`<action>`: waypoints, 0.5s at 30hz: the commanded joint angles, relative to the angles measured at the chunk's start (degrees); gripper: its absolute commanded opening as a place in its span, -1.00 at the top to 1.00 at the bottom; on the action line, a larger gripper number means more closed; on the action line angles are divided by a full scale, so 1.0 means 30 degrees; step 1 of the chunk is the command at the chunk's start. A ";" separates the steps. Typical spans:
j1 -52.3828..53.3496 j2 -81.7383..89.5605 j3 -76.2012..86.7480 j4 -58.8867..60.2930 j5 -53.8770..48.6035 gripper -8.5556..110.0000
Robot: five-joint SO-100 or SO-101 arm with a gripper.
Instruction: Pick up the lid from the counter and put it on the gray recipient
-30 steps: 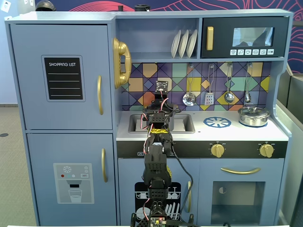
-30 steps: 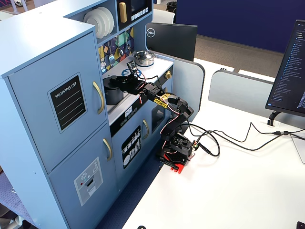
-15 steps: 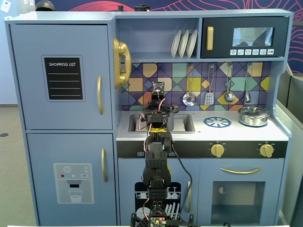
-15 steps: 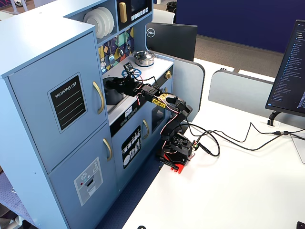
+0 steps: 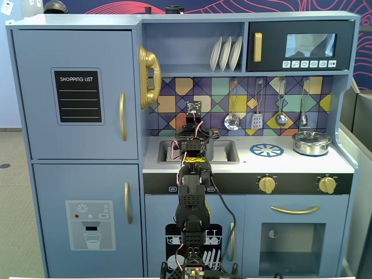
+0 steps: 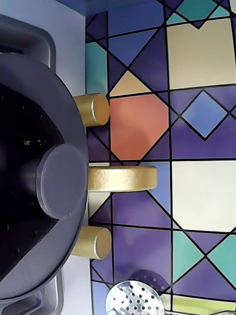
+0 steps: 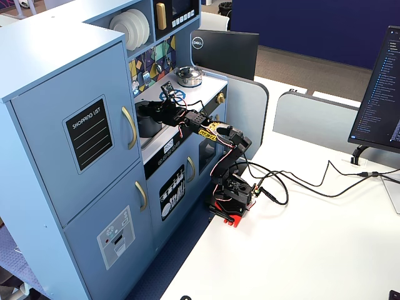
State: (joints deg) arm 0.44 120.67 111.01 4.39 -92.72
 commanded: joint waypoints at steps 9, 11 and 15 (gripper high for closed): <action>0.0498 0.0000 -0.1494 -0.0908 -0.1055 0.86; 0.0586 0.0205 -0.1318 -0.0674 -0.1055 0.85; 0.1113 0.0967 -0.0732 0.0498 -0.1201 0.54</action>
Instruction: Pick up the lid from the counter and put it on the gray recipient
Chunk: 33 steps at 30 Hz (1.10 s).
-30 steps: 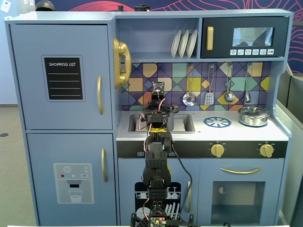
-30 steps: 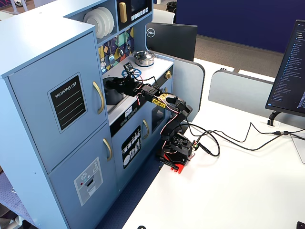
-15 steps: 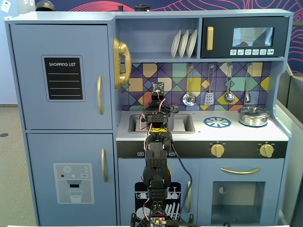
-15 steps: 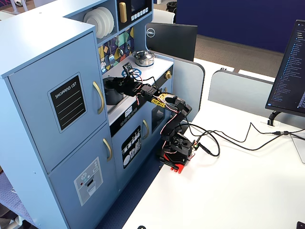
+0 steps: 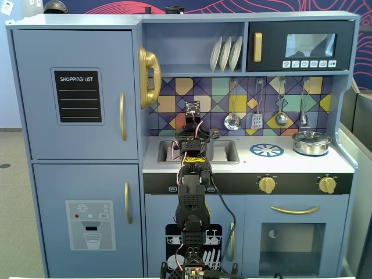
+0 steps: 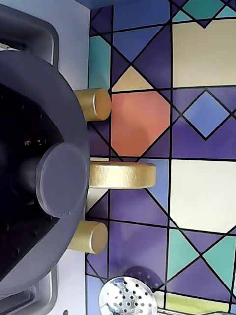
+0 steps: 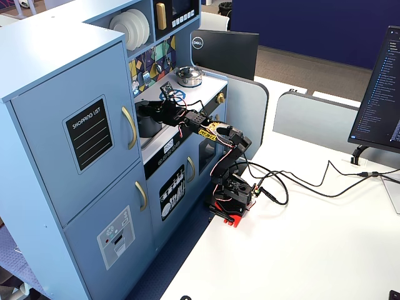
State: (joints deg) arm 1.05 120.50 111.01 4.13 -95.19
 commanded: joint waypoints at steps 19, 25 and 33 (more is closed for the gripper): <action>0.0234 0.8760 -0.1055 1.1924 0.0205 0.51; 0.0059 1.2188 -0.1465 1.9365 0.0498 0.65; 0.0645 1.5586 0.6182 2.1650 0.0703 0.86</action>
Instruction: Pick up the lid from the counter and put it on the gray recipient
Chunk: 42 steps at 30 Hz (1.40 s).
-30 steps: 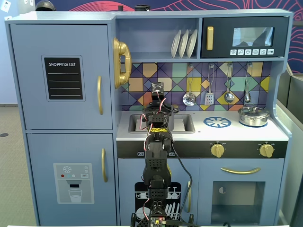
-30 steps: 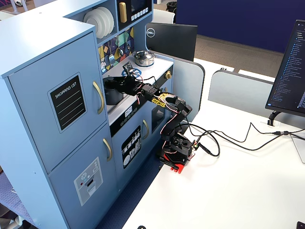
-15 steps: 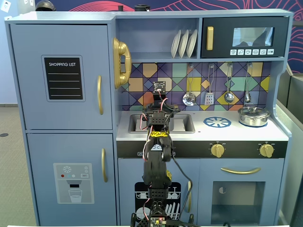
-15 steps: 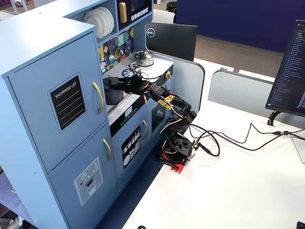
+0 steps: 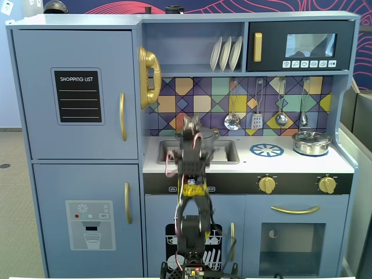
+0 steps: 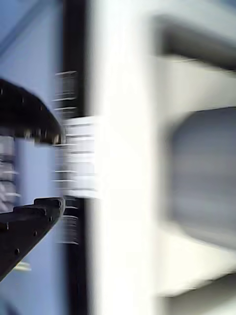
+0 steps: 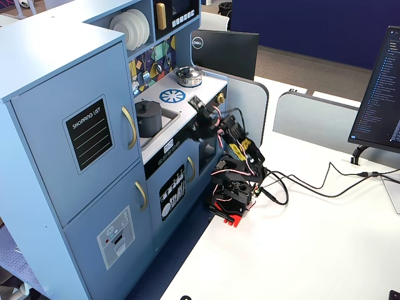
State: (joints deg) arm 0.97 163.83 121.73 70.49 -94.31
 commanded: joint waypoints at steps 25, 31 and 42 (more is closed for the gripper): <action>0.0557 0.6094 1.6758 0.5713 0.2549 0.79; 0.0703 0.6094 1.6758 0.5713 0.2607 0.78; 0.0703 0.6094 1.6758 0.5713 0.2607 0.77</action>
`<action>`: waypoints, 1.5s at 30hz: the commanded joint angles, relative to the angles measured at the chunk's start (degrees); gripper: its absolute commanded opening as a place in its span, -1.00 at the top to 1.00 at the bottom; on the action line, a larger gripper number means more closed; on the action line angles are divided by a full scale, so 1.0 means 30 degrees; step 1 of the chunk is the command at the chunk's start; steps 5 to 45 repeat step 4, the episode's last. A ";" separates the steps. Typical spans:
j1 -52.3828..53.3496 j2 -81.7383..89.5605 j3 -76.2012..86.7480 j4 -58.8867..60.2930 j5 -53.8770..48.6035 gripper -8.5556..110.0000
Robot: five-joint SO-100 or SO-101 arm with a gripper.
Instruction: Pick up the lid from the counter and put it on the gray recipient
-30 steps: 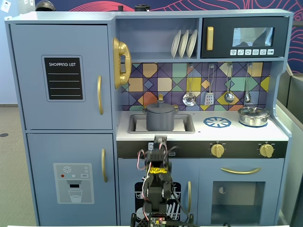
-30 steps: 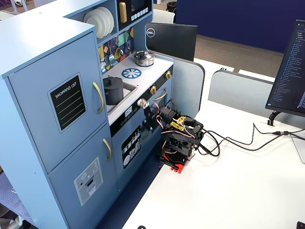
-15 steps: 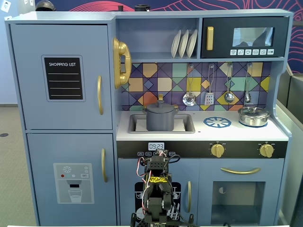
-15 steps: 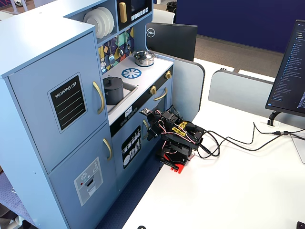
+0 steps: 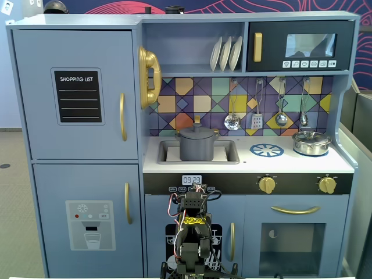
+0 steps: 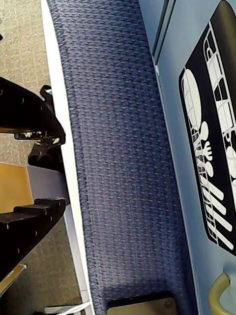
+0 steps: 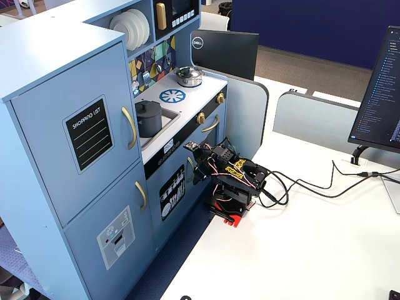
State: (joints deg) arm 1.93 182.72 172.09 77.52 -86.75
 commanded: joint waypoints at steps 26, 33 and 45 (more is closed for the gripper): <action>0.0381 -0.0205 -0.0029 0.3369 0.0088 0.77; 0.0381 -0.0205 -0.0029 0.3369 0.0088 0.77; 0.0381 -0.0205 -0.0029 0.3369 0.0088 0.77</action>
